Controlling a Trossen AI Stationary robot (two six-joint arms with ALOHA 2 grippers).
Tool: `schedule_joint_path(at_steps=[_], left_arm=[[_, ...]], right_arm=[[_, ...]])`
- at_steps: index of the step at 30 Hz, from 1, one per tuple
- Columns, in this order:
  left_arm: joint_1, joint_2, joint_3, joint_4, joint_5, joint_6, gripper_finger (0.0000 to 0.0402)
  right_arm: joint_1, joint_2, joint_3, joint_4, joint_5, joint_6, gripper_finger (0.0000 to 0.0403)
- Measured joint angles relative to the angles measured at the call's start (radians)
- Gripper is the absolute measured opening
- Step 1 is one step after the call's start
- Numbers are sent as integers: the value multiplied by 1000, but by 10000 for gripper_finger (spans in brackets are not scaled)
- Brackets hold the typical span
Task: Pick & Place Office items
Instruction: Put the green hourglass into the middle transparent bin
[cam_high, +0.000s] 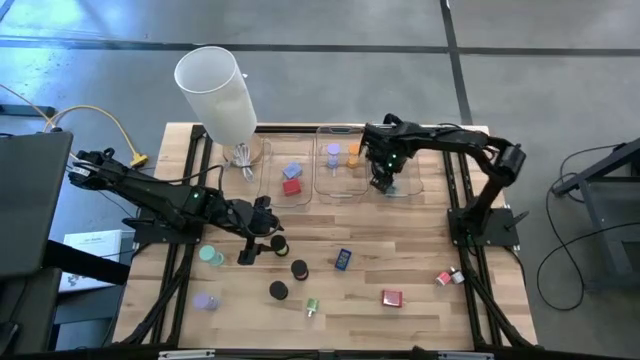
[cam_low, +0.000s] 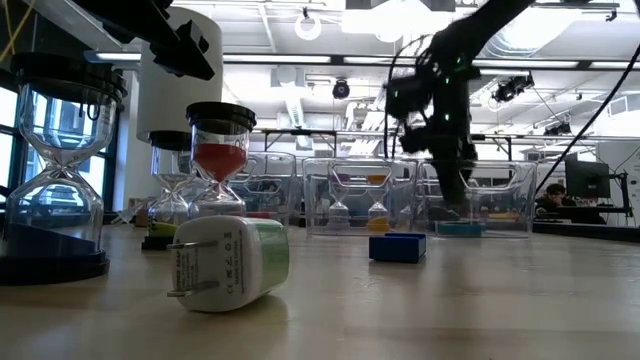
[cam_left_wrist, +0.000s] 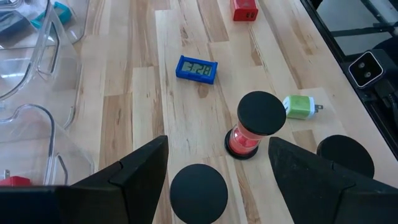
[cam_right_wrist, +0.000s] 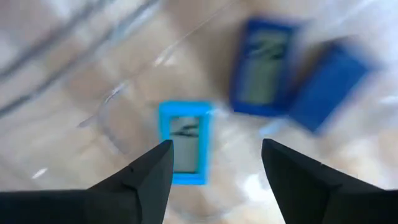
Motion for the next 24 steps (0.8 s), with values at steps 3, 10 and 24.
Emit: schedule_joint_path(at_steps=[3, 10, 24], left_arm=[[0, 0, 0, 0, 0, 0, 271], [0, 0, 0, 0, 0, -39, 271], [-3, 0, 0, 1, 0, -119, 271]], right_arm=[[-1, -66, 17, 3, 117, 28, 232], [16, -252, 35, 17, 165, 53, 232], [260, -561, 35, 105, 166, 203, 233]])
